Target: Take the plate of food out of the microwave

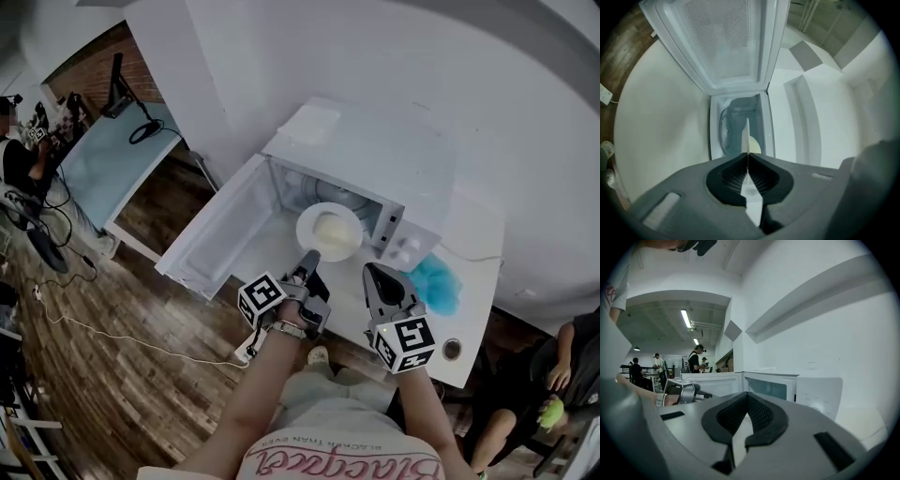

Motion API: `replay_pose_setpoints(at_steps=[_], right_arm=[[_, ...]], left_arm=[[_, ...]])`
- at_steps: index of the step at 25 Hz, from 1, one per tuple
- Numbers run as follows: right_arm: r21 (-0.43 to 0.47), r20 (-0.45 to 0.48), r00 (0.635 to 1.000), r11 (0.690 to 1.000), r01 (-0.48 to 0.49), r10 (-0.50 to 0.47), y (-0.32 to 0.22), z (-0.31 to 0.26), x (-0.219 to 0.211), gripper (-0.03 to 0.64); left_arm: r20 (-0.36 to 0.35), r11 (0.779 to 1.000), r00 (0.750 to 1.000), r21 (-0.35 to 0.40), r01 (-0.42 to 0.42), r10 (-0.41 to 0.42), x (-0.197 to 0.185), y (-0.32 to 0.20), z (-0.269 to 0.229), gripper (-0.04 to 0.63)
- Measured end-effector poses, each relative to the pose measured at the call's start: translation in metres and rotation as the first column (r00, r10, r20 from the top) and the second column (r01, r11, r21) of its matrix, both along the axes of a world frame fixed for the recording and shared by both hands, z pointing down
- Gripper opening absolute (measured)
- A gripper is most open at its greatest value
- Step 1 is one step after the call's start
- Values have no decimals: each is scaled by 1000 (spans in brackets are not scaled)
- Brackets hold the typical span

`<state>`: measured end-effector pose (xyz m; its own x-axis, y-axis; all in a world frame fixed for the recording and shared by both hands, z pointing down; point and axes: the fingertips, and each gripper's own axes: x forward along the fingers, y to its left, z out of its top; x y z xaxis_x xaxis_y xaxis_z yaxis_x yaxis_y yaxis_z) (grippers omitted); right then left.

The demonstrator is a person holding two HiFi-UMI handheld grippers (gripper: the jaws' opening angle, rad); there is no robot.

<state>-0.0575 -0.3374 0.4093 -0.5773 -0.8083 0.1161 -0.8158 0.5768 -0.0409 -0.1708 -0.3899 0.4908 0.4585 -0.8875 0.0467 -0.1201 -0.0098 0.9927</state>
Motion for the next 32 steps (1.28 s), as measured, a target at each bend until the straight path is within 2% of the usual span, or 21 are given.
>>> replay_pose_setpoints(at_steps=[8, 18, 32], right_arm=[[20, -15, 999, 999, 47, -47, 18, -15, 11, 11], [36, -2, 998, 997, 61, -61, 32, -28, 14, 11], [90, 31, 1000, 996, -5, 2, 24, -51, 15, 11]], left_arm=[[-13, 999, 999, 21, 50, -50, 4, 22, -26, 11], [-16, 998, 998, 25, 56, -56, 10, 46, -46, 11], [-37, 999, 999, 51, 17, -15, 12, 53, -86, 11]])
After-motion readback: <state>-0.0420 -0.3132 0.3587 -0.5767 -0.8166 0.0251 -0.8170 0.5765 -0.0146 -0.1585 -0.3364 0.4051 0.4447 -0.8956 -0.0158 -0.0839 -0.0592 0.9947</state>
